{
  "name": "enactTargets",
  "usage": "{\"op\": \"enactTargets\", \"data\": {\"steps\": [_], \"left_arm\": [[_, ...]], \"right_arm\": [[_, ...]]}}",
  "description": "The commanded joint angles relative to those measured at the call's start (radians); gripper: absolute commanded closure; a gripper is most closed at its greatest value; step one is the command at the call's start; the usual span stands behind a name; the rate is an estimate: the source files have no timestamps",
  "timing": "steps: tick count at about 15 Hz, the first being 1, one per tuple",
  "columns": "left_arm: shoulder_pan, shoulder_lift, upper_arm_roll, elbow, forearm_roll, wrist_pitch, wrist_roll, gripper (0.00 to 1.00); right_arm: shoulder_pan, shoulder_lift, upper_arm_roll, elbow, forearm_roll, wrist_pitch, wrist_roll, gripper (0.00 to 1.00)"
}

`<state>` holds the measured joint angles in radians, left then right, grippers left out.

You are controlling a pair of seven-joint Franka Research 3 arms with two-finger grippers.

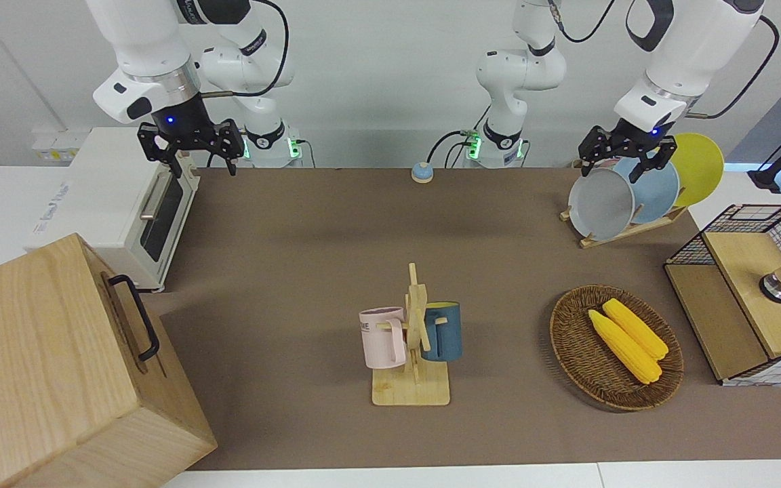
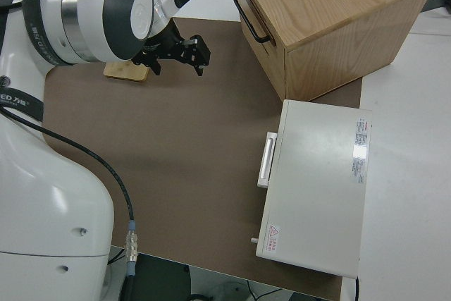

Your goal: Pick gray plate from low plate rack and place it on table with left arm

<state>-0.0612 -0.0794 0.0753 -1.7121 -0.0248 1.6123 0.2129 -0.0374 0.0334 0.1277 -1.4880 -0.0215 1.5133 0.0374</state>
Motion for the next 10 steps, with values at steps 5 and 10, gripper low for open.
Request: {"op": "enactTargets", "data": {"steps": [5, 10], "left_arm": [[0.003, -0.031, 0.006, -0.046, 0.002, -0.006, 0.013, 0.00], [0.011, -0.034, 0.006, -0.052, 0.032, -0.029, 0.016, 0.00]], "right_arm": [[-0.022, 0.010, 0.021, 0.020, -0.003, -0.016, 0.013, 0.017], [-0.022, 0.010, 0.021, 0.022, -0.003, -0.016, 0.013, 0.017]]}}
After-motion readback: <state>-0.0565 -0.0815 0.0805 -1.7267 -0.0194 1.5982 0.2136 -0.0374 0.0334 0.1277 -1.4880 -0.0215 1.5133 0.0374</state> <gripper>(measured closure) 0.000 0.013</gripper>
